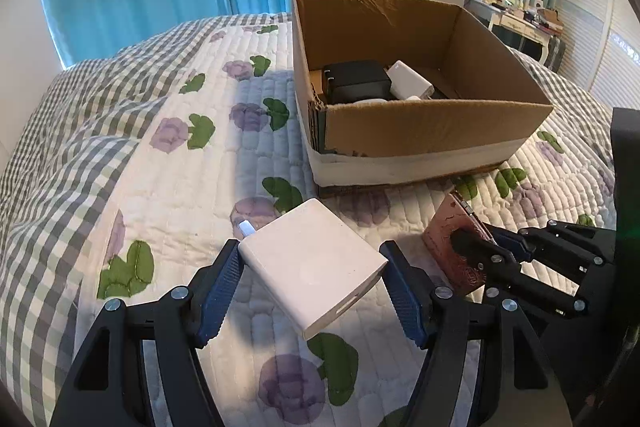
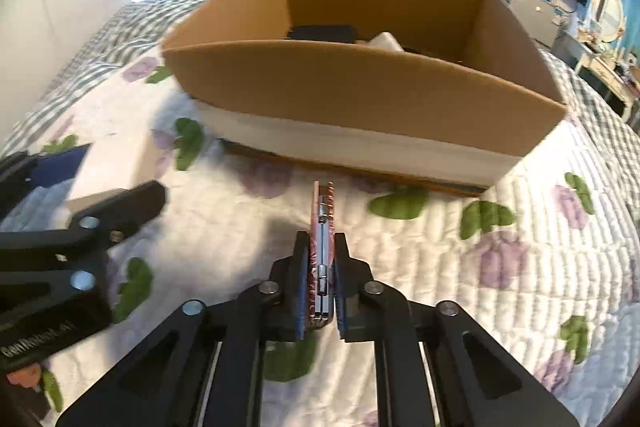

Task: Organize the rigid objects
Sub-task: 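Lower the notebook and square charger into the box and open both grippers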

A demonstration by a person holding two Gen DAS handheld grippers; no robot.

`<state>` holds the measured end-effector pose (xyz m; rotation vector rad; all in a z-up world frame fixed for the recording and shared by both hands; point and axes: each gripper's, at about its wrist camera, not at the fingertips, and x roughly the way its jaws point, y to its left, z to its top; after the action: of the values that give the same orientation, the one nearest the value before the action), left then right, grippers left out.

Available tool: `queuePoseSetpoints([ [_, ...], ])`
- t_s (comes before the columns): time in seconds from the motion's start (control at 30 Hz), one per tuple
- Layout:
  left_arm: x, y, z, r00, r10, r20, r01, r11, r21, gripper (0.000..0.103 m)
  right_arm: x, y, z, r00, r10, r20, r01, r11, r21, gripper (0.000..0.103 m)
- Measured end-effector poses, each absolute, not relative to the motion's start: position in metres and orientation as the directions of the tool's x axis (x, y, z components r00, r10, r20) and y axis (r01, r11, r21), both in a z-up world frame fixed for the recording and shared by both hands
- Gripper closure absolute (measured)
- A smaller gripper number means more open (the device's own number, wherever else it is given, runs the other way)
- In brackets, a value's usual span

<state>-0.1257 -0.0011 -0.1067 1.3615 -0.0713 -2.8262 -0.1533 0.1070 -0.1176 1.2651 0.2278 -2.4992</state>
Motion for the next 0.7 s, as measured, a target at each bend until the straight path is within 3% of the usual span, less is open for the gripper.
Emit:
queuePoseSetpoints([
  [0.37, -0.110, 0.005, -0.079, -0.657, 0.000, -0.754, -0.041, -0.999, 0.036, 0.032, -0.137, 0.119, -0.093, -0.609, -0.235, -0.757, 0.361, -0.933, -0.001, 0.094],
  [0.7, -0.132, 0.023, -0.003, -0.732, 0.090, -0.676, -0.119, -0.993, -0.004, 0.032, -0.133, 0.147, 0.016, -0.736, -0.252, -0.629, 0.329, -0.944, -0.008, 0.093],
])
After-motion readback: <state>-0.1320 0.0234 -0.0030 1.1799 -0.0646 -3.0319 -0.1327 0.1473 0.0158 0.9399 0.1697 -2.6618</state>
